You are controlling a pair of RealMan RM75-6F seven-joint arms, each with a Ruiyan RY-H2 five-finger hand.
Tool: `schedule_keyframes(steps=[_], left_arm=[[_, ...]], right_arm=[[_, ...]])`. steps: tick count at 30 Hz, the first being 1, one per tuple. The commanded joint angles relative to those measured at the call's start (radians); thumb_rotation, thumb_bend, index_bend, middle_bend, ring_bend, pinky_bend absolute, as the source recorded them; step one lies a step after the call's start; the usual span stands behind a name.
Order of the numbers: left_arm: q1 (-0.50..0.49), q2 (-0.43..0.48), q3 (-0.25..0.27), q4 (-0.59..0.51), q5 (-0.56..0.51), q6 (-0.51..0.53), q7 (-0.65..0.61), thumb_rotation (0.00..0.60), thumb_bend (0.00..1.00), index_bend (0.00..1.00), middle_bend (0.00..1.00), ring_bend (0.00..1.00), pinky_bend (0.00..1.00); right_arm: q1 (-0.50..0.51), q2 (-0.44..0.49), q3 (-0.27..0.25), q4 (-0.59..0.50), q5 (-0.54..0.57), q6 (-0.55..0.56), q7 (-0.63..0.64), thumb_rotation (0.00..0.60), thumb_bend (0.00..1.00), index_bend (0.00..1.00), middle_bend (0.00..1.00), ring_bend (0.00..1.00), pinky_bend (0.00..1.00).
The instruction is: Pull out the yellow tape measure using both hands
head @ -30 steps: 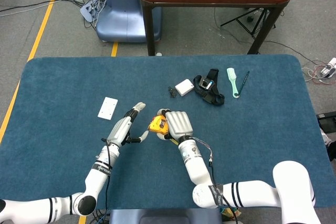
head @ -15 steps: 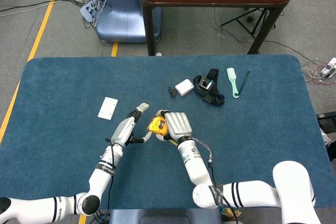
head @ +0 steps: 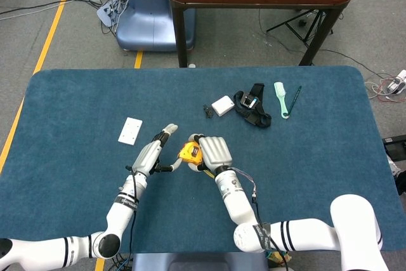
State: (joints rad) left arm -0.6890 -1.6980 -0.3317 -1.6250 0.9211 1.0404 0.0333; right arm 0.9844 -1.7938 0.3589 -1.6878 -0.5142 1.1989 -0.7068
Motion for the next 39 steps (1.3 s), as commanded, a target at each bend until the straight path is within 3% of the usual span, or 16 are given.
schedule_keyframes(steps=[1, 39], left_arm=[[0.002, 0.003, 0.001, 0.000, -0.002, 0.001, 0.000, 0.600, 0.34, 0.00, 0.00, 0.00, 0.00], [0.015, 0.050, -0.014, 0.018, -0.052, 0.015, 0.020, 0.600, 0.34, 0.00, 0.00, 0.00, 0.00]], right_arm=[[-0.002, 0.002, 0.000, -0.001, -0.005, 0.000, 0.005, 0.600, 0.80, 0.68, 0.66, 0.61, 0.36], [-0.015, 0.065, -0.034, -0.035, -0.006, -0.031, 0.027, 0.600, 0.82, 0.71, 0.68, 0.63, 0.36]])
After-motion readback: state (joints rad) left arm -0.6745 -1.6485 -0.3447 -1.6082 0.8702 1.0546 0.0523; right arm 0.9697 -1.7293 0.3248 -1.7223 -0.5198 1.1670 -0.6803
